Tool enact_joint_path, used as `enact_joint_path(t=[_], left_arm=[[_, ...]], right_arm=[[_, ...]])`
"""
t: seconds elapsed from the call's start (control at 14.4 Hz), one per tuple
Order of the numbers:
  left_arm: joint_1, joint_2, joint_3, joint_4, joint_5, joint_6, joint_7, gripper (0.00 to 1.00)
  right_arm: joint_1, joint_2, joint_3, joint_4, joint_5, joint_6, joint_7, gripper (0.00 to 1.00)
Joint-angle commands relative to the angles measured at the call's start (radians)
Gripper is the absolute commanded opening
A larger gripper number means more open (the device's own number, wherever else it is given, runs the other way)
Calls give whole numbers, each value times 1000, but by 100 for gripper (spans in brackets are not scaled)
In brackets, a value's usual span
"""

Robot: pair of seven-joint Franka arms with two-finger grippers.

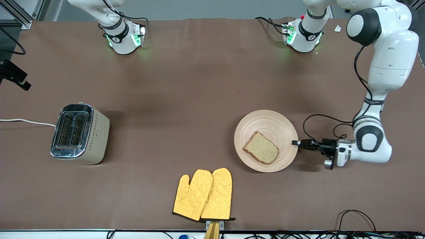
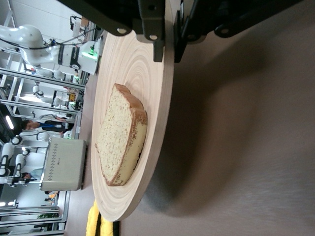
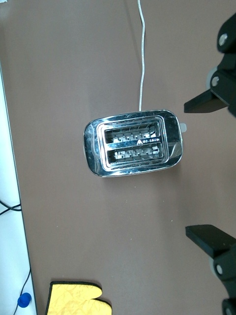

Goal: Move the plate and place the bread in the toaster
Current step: 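Slide the wooden plate with the left gripper toward the toaster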

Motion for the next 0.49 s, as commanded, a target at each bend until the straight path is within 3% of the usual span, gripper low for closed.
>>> enact_joint_path(t=[0.0,0.21,0.42], left_arm=[[-52,-28,-29,-52,-74,97,-7,0],[-137,-60,-68,-124,-139,240,-47,0],[-181,-120,-105,-138,-142,295,-193,0]], right_arm=[[-3,5,-1,13,10,-8,-1,100],[-2,7,-1,13,10,-8,-1,100],[-2,5,-1,13,10,-8,-1,100]])
